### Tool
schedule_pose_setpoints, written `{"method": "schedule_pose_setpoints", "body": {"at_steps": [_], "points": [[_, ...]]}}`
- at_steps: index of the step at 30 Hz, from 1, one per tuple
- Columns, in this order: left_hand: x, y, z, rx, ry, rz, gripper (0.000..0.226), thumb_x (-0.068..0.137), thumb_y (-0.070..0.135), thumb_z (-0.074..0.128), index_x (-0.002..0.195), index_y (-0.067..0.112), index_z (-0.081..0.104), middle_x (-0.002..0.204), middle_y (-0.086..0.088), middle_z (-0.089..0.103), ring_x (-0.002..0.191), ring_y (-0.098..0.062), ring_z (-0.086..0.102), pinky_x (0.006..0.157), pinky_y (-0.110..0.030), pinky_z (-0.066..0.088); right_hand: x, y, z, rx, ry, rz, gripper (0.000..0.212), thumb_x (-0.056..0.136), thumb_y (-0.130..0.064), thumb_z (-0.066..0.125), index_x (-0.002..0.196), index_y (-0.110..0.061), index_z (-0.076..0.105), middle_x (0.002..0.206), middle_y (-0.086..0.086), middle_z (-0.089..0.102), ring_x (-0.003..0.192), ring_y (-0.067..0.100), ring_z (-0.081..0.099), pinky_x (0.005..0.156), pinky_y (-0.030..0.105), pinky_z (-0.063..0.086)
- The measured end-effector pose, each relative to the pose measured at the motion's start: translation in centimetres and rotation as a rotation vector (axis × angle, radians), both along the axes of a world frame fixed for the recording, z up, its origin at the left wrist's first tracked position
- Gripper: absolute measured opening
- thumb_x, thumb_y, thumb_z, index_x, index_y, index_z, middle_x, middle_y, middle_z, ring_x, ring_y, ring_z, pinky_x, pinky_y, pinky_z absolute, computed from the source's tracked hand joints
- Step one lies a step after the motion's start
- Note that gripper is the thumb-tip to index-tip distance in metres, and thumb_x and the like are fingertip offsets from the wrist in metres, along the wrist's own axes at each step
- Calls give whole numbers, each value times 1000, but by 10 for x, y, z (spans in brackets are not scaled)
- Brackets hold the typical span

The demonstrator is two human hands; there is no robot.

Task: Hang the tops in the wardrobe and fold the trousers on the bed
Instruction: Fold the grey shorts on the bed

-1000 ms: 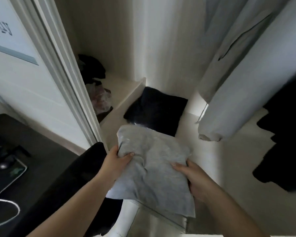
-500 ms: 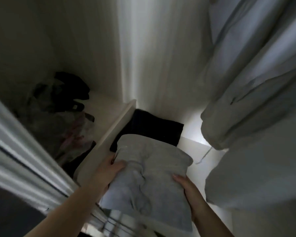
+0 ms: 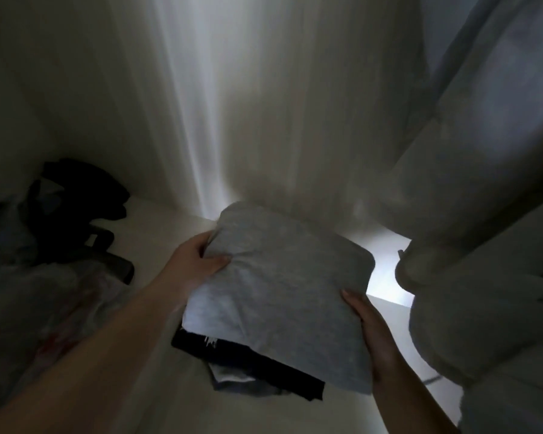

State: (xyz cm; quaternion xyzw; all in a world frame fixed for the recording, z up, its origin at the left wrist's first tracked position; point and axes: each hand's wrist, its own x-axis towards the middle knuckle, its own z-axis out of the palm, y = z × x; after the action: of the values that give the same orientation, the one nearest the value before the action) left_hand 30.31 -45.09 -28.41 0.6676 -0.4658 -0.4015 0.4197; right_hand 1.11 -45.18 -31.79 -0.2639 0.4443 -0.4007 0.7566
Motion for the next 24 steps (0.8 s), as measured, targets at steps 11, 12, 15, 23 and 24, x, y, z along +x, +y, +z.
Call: {"method": "schedule_pose_setpoints", "body": {"at_steps": [11,12,15,23,24], "points": [[13,-49,-139,300,-407,37,59,91,24,61,144,13,39,137,-14,52,121,-31,51,87,-27,38,25,-41,-127,71,22,-94,48,77,-12,64,124,-18,58,109,10,71,94,28,70,65,35,58],[15,-46,-145,311,-379,52,66,89,30,64,146,13,36,140,-13,49,124,-31,49,94,-32,40,25,-39,-133,78,43,-93,43,79,-13,64,122,-18,59,107,9,72,92,27,70,65,35,58],[17,-24,-153,319,-412,133,82,82,58,61,147,18,33,146,-8,43,130,-29,45,101,-36,38,20,-24,-139,102,116,-71,28,88,-21,61,116,-19,60,102,3,74,89,21,71,63,29,57],[15,12,-155,320,-271,73,76,77,49,70,139,16,43,134,-8,56,120,-28,54,101,-43,44,10,8,-132,-133,476,170,50,88,-9,65,130,-26,44,121,-7,60,107,6,59,73,15,52],[16,12,-156,320,-305,82,72,80,45,70,139,14,43,134,-10,56,121,-29,54,101,-41,43,10,10,-132,-117,476,170,50,88,-10,65,131,-24,44,122,-6,60,107,8,59,72,15,52]]}}
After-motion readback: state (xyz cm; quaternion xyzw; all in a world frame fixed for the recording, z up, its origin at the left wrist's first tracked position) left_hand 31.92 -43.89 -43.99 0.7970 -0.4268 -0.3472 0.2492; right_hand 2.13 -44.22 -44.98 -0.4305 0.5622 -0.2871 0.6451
